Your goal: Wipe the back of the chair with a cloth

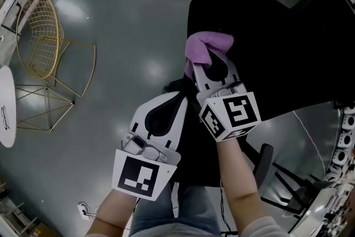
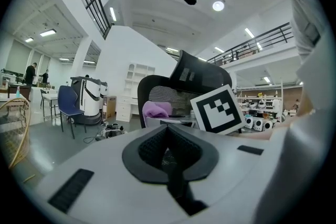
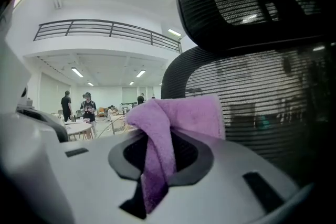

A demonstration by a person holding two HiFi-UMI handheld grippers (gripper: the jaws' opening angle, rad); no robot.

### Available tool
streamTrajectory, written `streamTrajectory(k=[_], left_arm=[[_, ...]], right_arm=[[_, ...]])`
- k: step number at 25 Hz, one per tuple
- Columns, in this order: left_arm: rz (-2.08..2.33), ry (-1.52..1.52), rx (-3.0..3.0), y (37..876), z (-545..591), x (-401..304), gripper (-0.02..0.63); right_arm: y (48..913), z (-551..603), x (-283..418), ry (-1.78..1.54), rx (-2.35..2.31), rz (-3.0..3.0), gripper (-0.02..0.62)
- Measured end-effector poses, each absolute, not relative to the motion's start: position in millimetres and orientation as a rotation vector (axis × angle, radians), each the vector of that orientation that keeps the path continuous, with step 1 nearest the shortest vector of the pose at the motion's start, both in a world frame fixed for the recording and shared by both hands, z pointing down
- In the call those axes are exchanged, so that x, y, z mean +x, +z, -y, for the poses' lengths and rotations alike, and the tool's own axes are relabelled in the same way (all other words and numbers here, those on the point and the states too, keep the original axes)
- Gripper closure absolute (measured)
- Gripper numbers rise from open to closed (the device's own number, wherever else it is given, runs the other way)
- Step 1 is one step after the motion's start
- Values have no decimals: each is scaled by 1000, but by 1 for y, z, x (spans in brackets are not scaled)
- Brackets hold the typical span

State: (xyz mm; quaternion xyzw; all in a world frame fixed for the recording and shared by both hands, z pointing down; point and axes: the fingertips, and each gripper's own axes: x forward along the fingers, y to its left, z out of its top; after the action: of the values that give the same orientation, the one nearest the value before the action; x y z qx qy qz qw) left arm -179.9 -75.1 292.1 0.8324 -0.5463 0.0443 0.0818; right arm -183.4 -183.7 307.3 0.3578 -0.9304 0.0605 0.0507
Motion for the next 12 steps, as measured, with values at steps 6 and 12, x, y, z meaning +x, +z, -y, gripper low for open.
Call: streamTrajectory(k=[6,12], left_arm=[[1610,154,2508,297,76,-169,597],[1566,167,2532,301,75,-148,597]], right_arm=[[308,184,-175,165,1112,2830,526],[308,187,-146,173,1187,2816,528]])
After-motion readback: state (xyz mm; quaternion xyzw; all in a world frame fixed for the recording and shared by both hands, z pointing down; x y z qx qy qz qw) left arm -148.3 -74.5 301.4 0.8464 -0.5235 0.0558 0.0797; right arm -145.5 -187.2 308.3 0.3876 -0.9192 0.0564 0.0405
